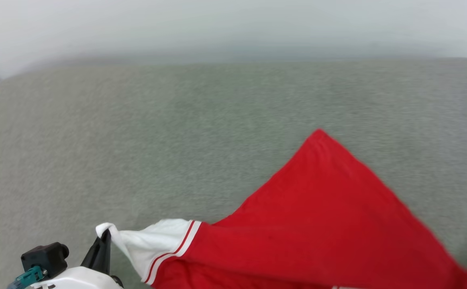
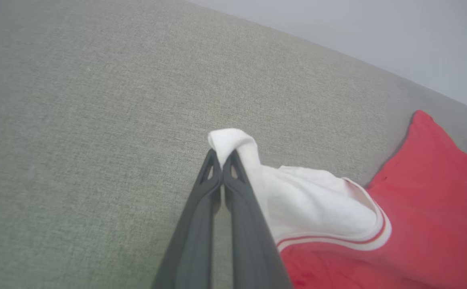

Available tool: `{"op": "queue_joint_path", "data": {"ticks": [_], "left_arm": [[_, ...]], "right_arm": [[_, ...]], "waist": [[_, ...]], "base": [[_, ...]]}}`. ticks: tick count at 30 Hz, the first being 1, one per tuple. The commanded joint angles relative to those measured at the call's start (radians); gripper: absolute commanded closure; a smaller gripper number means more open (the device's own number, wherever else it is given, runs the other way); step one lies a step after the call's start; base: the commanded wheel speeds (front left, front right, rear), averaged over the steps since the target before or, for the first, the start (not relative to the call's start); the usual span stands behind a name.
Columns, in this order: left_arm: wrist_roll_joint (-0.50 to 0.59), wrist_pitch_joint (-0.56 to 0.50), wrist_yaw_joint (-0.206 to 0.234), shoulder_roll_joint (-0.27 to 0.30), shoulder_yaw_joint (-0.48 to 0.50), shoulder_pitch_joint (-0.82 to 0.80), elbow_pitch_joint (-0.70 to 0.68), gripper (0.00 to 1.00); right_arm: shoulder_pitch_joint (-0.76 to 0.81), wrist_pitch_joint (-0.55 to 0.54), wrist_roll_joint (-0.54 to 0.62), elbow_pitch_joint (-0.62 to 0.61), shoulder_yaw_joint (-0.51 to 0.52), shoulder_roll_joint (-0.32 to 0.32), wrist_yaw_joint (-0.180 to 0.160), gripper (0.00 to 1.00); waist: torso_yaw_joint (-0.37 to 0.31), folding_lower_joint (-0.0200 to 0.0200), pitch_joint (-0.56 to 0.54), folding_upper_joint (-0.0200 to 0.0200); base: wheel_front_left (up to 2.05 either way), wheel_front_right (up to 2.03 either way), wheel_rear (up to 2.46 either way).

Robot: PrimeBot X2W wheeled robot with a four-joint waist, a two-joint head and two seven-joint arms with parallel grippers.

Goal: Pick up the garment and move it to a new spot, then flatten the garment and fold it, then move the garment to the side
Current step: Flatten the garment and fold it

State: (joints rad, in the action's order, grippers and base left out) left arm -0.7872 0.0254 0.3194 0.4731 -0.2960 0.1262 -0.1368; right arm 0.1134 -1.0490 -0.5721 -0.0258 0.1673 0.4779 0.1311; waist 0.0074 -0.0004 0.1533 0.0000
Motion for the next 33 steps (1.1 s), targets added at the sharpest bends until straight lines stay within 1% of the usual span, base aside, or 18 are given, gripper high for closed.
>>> {"op": "queue_joint_path", "data": {"ticks": [1,2,4,5,8,10,12,15,18,19,21,23,25,28,30,33], "left_arm": [[-0.002,-0.005,0.004,0.009,0.003,0.011,-0.002,1.00],[-0.009,-0.011,0.005,0.010,0.004,0.019,-0.002,1.00],[-0.014,-0.019,0.010,0.015,0.007,0.032,-0.005,1.00],[-0.018,-0.020,0.014,0.017,0.009,0.036,-0.007,1.00],[-0.021,-0.030,0.020,0.026,0.013,0.052,-0.014,1.00],[-0.023,-0.039,0.023,0.031,0.013,0.051,-0.020,1.00],[-0.022,-0.041,0.026,0.036,0.016,0.049,-0.029,1.00],[-0.016,-0.047,0.030,0.041,0.014,0.034,-0.040,1.00],[-0.007,-0.051,0.031,0.040,0.008,0.015,-0.048,1.00],[-0.011,-0.049,0.035,0.034,0.010,0.010,-0.049,1.00],[-0.003,-0.053,0.039,0.036,0.005,0.004,-0.048,1.00],[0.003,-0.050,0.037,0.033,0.000,-0.021,-0.053,1.00],[0.012,-0.051,0.032,0.027,-0.009,-0.040,-0.055,1.00],[0.024,-0.056,0.022,0.018,-0.027,-0.088,-0.055,1.00],[0.032,-0.053,0.012,0.006,-0.042,-0.122,-0.053,1.00],[0.039,-0.048,-0.001,-0.011,-0.060,-0.161,-0.050,1.00]], "right_arm": [[0.030,0.006,-0.003,-0.002,0.001,-0.029,-0.001,1.00],[0.062,0.012,-0.003,0.001,0.009,-0.050,-0.001,0.89],[0.107,0.034,0.007,0.004,0.013,-0.088,-0.001,0.45],[0.121,0.053,0.001,0.006,0.016,-0.113,-0.001,0.00],[0.133,0.117,-0.005,-0.004,0.029,-0.149,-0.001,0.00],[0.109,0.190,-0.006,-0.016,0.043,-0.165,-0.001,0.00],[0.067,0.307,0.033,-0.031,0.061,-0.155,-0.001,0.00],[-0.004,0.481,0.066,-0.016,0.069,-0.163,-0.001,0.00],[-0.101,0.610,0.079,0.018,0.043,-0.166,0.000,0.00],[-0.135,0.634,0.069,0.031,0.019,-0.167,0.000,0.00],[-0.205,0.671,0.079,0.061,-0.020,-0.146,-0.001,0.00],[-0.276,0.682,0.075,0.090,-0.065,-0.138,-0.001,0.00],[-0.343,0.668,0.079,0.106,-0.123,-0.126,0.000,0.00],[-0.445,0.597,0.055,0.129,-0.207,-0.095,-0.001,0.00],[-0.504,0.506,0.034,0.153,-0.259,-0.075,-0.001,0.00],[-0.595,0.338,0.012,0.180,-0.323,-0.048,-0.001,0.00]], "waist": [[-0.050,0.0004,-0.043,0.0000],[-0.059,0.0004,-0.046,0.0000],[-0.074,0.0004,-0.052,0.0000],[-0.080,0.0004,-0.056,0.0000],[-0.093,0.0004,-0.062,0.0000],[-0.098,0.0004,-0.058,0.0000],[-0.101,0.0004,-0.049,0.0000],[-0.100,0.0004,-0.028,0.0000],[-0.093,0.0004,-0.001,0.0000],[-0.092,0.0004,0.005,0.0000],[-0.087,0.0004,0.018,0.0000],[-0.077,0.0004,0.043,0.0000],[-0.062,0.0004,0.070,0.0000],[-0.034,0.0004,0.116,0.0000],[-0.015,0.0004,0.140,0.0000],[0.012,0.0004,0.171,0.0000]], "base": [[0.00,0.00,0.00],[0.00,0.00,0.00],[0.00,0.00,0.00],[0.00,0.00,0.00],[0.00,0.00,0.00],[0.00,0.00,0.00],[0.00,0.00,0.00],[0.00,0.00,0.00],[0.00,0.00,0.00],[0.00,0.00,0.00],[0.00,0.00,0.00],[0.00,0.00,0.00],[0.00,0.00,0.00],[0.00,0.00,0.00],[0.00,0.00,0.00],[0.00,0.00,0.00]]}}
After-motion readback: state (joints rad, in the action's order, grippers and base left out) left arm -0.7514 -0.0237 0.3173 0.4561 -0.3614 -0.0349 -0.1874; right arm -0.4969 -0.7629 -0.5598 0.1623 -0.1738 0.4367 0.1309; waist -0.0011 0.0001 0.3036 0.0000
